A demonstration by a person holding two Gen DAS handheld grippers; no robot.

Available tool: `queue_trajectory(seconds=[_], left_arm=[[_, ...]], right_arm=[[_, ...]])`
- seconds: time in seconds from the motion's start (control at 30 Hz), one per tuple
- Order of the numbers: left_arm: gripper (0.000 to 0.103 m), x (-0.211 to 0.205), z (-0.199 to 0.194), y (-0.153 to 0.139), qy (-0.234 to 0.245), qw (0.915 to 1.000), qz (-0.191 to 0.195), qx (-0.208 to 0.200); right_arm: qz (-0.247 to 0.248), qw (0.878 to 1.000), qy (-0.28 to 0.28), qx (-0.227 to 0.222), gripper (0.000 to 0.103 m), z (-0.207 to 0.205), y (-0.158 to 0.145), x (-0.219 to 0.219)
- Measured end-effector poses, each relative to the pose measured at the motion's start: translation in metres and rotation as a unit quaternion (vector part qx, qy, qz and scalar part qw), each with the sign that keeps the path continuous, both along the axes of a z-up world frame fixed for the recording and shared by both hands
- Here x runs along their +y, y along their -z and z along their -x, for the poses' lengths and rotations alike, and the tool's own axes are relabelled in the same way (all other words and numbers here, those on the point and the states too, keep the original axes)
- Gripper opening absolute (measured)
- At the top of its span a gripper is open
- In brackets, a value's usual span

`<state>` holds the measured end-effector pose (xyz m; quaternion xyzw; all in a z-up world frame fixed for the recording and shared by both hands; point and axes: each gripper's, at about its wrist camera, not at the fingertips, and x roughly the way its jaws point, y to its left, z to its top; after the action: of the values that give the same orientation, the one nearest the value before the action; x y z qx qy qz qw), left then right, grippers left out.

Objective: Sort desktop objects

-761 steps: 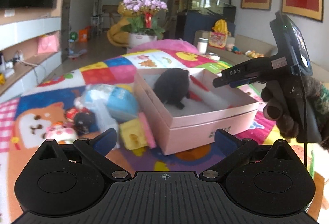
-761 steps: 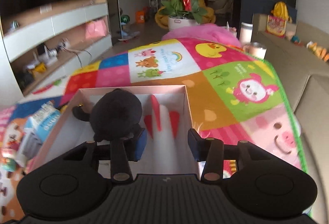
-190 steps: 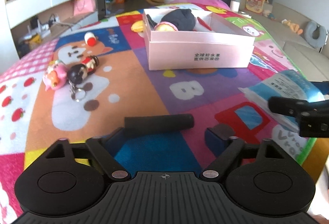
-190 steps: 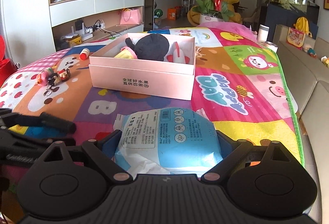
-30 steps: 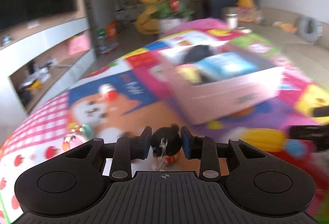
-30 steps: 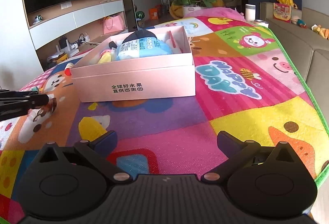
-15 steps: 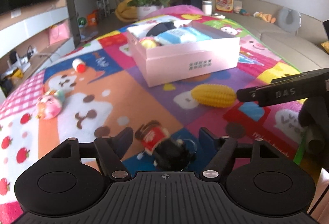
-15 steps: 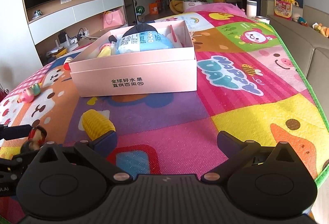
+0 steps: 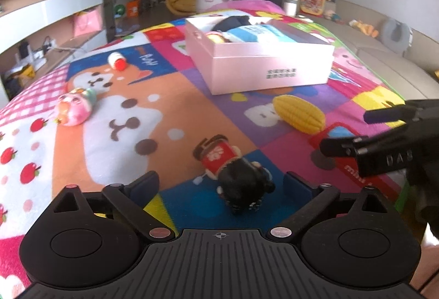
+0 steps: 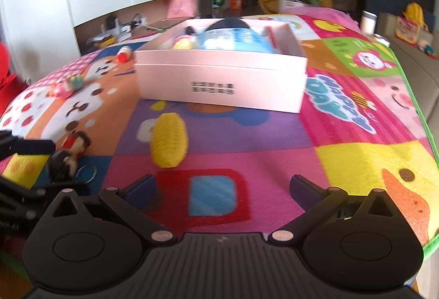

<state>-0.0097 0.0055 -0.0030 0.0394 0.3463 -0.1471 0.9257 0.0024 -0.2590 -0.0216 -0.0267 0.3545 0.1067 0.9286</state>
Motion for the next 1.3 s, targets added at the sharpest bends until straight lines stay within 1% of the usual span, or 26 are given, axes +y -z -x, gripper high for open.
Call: queue_trajectory(seconds=[0.07,0.17,0.23,0.3,0.37,0.47,0.53,0.6,0.7,0.73,0.77,0.8,0.9,0.97,1.03,1.13,1.17,1.2,1.23,1.3], left_arm=[[0.101,0.002,-0.001,0.000,-0.009,0.9999,0.005,0.003],[0.103,0.003,-0.001,0.001,-0.017,0.9998,0.001,0.004],[0.103,0.003,0.000,0.001,-0.020,0.9998,-0.001,0.004],[0.103,0.002,0.001,0.002,-0.021,0.9998,-0.003,0.002],[0.103,0.002,0.001,0.002,-0.022,0.9998,-0.005,0.001],[0.103,0.000,0.002,0.003,-0.022,0.9997,-0.009,-0.001],[0.103,0.000,0.002,0.003,-0.022,0.9997,-0.011,-0.002],[0.103,0.000,0.003,0.003,-0.023,0.9997,-0.010,-0.003],[0.103,0.000,0.003,0.003,-0.023,0.9997,-0.008,-0.004],[0.103,0.001,0.003,0.003,-0.023,0.9997,-0.007,-0.004],[0.103,0.001,0.004,0.003,-0.024,0.9997,-0.006,-0.005],[0.103,0.001,0.004,0.003,-0.024,0.9997,-0.004,-0.005],[0.103,0.002,0.004,0.003,-0.025,0.9997,0.001,-0.006],[0.103,0.002,0.004,0.003,-0.025,0.9997,0.000,-0.006],[0.103,0.002,0.004,0.003,-0.025,0.9997,-0.001,-0.006],[0.103,0.002,0.004,0.003,-0.025,0.9997,-0.001,-0.006],[0.103,0.002,0.004,0.004,-0.025,0.9997,-0.002,-0.006],[0.103,0.002,0.004,0.004,-0.025,0.9997,-0.004,-0.006],[0.103,0.001,0.004,0.004,-0.025,0.9996,-0.006,-0.006],[0.103,0.000,0.004,0.004,-0.025,0.9996,-0.008,-0.007]], right_arm=[[0.012,1.000,-0.006,-0.002,0.103,-0.001,-0.001,0.007],[0.040,0.999,0.004,-0.010,0.103,-0.007,-0.001,0.014],[0.062,0.997,0.037,-0.021,0.103,-0.014,-0.002,0.013],[0.094,0.992,0.075,-0.031,0.103,-0.021,-0.001,0.012],[0.098,0.991,0.086,-0.036,0.103,-0.022,-0.004,0.008],[0.052,0.997,0.055,-0.028,0.103,-0.017,-0.008,0.003],[0.037,0.999,0.028,-0.029,0.103,-0.014,-0.010,0.009],[0.040,0.998,0.003,-0.041,0.103,-0.013,-0.012,0.018],[0.061,0.995,-0.049,-0.065,0.102,-0.014,-0.016,0.038],[0.071,0.993,-0.065,-0.068,0.098,-0.016,-0.016,0.043],[0.077,0.992,-0.076,-0.064,0.095,-0.019,-0.017,0.046],[0.076,0.992,-0.085,-0.055,0.094,-0.022,-0.019,0.048],[0.048,0.994,-0.090,-0.029,0.092,-0.026,-0.020,0.046],[0.049,0.995,-0.084,-0.026,0.090,-0.025,-0.017,0.044],[0.080,0.994,-0.064,-0.038,0.090,-0.023,-0.013,0.042],[0.131,0.990,0.007,-0.055,0.090,-0.027,-0.007,0.032],[0.135,0.989,0.023,-0.054,0.090,-0.029,-0.007,0.027],[0.131,0.989,0.034,-0.052,0.090,-0.030,-0.007,0.023],[0.115,0.992,0.036,-0.047,0.090,-0.031,-0.009,0.018],[0.089,0.995,0.027,-0.043,0.090,-0.029,-0.011,0.015]])
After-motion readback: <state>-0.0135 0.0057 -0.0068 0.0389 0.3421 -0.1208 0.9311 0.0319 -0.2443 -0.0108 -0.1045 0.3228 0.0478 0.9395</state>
